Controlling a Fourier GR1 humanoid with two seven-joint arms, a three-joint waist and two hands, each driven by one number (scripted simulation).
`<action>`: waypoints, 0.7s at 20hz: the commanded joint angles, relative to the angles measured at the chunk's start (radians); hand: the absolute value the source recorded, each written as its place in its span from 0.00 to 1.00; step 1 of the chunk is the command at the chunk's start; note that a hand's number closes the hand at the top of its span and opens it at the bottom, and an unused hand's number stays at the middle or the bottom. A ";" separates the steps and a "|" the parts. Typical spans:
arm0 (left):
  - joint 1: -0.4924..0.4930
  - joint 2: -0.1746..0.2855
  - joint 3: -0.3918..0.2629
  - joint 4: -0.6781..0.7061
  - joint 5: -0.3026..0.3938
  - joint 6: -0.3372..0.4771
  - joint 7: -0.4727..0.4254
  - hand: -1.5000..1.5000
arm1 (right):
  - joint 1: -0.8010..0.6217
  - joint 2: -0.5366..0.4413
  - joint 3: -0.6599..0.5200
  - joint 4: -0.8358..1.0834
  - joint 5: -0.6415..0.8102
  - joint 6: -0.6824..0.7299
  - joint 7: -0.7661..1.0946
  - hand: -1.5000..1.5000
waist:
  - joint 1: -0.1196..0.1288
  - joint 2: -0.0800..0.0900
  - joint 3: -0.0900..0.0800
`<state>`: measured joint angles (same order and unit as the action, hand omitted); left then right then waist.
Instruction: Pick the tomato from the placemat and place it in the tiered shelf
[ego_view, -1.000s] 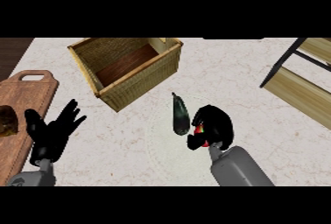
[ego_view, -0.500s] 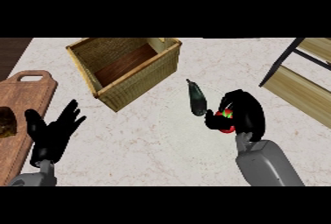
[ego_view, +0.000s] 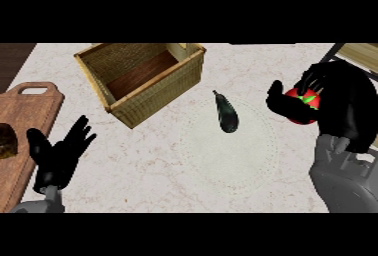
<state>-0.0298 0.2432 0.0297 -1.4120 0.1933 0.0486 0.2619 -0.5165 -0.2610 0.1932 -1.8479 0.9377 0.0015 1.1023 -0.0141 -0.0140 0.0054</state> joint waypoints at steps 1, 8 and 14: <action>0.033 0.015 0.004 0.032 0.007 -0.030 0.015 0.50 | -0.106 -0.033 -0.075 -0.101 0.039 0.162 0.207 1.00 | 0.003 0.006 -0.007; -0.003 -0.011 0.007 0.066 -0.002 -0.002 0.028 0.50 | -0.250 -0.156 -0.283 -0.115 -0.050 0.327 0.190 1.00 | -0.006 0.007 -0.007; 0.015 -0.017 -0.019 0.022 -0.019 -0.007 0.030 0.50 | -0.423 -0.252 -0.421 0.014 -0.092 0.392 0.176 1.00 | 0.011 0.008 -0.008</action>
<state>-0.0344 0.2354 0.0349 -1.4063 0.1853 0.0452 0.2571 -0.8183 -0.4543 -0.1518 -1.8973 0.8660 0.2533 1.1139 -0.0103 -0.0126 0.0051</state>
